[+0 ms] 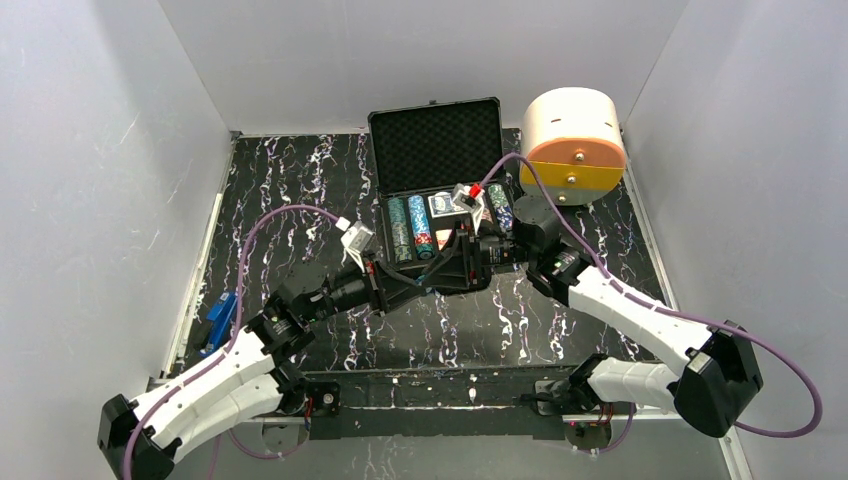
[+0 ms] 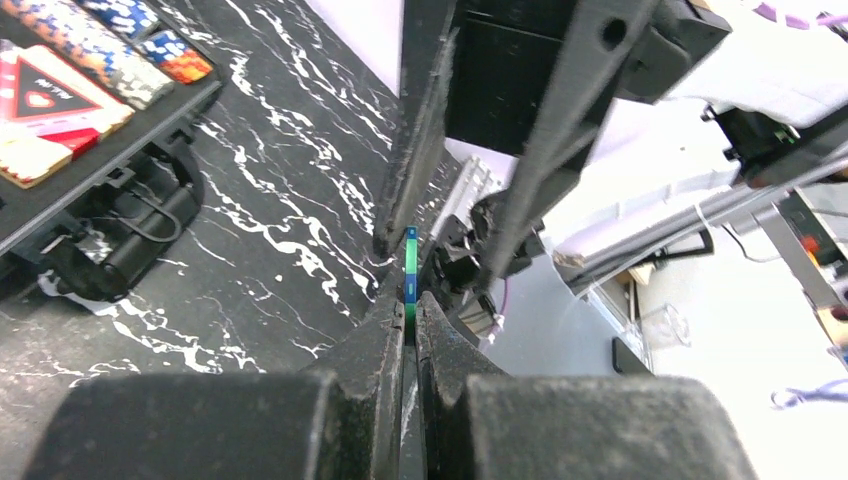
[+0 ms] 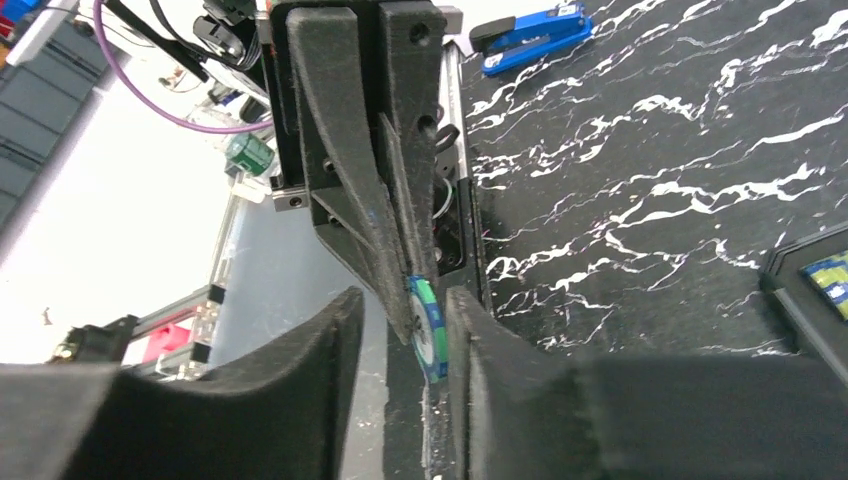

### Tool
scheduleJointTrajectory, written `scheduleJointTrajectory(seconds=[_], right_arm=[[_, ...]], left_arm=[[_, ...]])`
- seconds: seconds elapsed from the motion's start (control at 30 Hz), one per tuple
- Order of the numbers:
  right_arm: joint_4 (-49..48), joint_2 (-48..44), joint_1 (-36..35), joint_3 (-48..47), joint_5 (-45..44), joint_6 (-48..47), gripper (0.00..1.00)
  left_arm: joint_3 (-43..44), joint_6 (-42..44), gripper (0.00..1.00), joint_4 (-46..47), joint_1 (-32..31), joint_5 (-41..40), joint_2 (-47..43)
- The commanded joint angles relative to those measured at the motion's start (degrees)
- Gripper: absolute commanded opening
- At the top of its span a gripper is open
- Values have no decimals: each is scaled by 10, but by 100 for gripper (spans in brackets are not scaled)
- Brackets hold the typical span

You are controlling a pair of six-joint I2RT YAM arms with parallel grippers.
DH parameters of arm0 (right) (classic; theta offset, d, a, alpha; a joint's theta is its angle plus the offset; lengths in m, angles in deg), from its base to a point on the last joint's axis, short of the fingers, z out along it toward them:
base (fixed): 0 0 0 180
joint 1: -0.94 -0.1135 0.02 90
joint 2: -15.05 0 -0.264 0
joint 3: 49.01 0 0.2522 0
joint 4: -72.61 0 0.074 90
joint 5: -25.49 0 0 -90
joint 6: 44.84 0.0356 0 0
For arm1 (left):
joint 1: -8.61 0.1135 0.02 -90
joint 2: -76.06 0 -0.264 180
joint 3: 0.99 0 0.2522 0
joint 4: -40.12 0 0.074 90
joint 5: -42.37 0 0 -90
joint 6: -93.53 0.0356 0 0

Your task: Pack up texas hold em set

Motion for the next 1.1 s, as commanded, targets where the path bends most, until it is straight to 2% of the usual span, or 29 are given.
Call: scheduleJointTrajectory(seconds=[0.0, 0.03, 0.1, 0.17, 0.2, 0.3, 0.37, 0.47, 0.5, 0.53, 0.6, 0.67, 0.73, 0.83, 1.07], right_arm=[[-73, -4, 1, 14, 35, 39, 38], [-82, -2, 1, 17, 40, 48, 35], [-86, 3, 2, 18, 43, 55, 35], [-78, 5, 2, 16, 46, 52, 43], [-77, 3, 2, 16, 46, 51, 44], [-74, 2, 2, 14, 47, 47, 25], [-68, 6, 1, 9, 51, 43, 1], [-28, 12, 2, -8, 25, 28, 1], [-9, 11, 1, -15, 15, 13, 1], [17, 12, 3, -26, -1, -11, 1], [80, 15, 4, -53, -43, -82, 1], [126, 26, 5, -77, -86, -142, 1], [160, 45, 5, -99, -120, -203, 1], [224, 93, 5, -134, -160, -283, 1], [335, 221, -7, -230, -267, -463, 1]], left_arm=[[15, 9, 0, 32, -1, 41, -4], [13, 9, 0, 33, -1, 41, -6], [9, 10, 0, 35, 0, 42, -12], [6, 11, 0, 36, 0, 39, -19], [6, 13, 0, 34, 0, 36, -21], [6, 21, 0, 22, 0, 25, -27], [6, 25, 0, 17, -1, 17, -31], [5, 40, 2, 7, -1, -3, -39], [8, 47, 13, -10, 0, -21, -44], [13, 54, 30, -35, -1, -52, -50], [26, 66, 72, -119, -1, -135, -71], [33, 68, 90, -195, -1, -246, -98], [37, 66, 98, -255, -1, -363, -130], [44, 65, 98, -316, -1, -457, -176], [61, 56, 98, -374, -1, -537, -216]])
